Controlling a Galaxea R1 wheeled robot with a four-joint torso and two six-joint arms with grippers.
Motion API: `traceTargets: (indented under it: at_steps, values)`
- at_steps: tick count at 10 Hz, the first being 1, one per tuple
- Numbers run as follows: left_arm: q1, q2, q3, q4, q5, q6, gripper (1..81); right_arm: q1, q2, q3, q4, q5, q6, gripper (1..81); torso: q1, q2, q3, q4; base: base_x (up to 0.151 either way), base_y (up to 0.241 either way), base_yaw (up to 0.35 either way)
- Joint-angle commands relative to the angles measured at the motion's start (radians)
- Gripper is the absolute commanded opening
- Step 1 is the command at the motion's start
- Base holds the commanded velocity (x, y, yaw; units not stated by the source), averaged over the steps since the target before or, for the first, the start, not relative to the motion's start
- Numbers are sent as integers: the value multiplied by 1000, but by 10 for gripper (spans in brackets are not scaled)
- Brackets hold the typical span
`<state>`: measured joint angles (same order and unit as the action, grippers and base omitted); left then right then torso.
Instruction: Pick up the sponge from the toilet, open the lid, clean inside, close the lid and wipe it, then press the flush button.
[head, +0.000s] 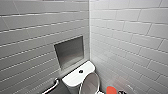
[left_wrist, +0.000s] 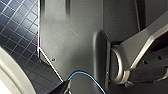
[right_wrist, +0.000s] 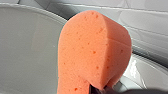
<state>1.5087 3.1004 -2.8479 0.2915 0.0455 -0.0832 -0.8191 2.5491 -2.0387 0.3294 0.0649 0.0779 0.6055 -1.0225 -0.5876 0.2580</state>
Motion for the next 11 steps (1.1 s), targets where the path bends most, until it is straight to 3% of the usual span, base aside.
traceTargets:
  at_steps: [1, 5, 11]
  values:
    - [-17, 1, -4, -2, 65, 0, 811, 108, 10, -24, 2, -27, 5, 10, 61, -94, 0, 0, 0, 0, 0]
    - [-17, 1, -4, -2, 65, 0, 811, 105, 13, -27, 5, -25, 6, 10, 154, -244, 0, 0, 0, 0, 0]
    - [-15, 1, -2, -2, 65, 0, 811, 102, 18, -29, 4, -19, 6, 10, 294, -470, -176, 0, 0, 0, 0]
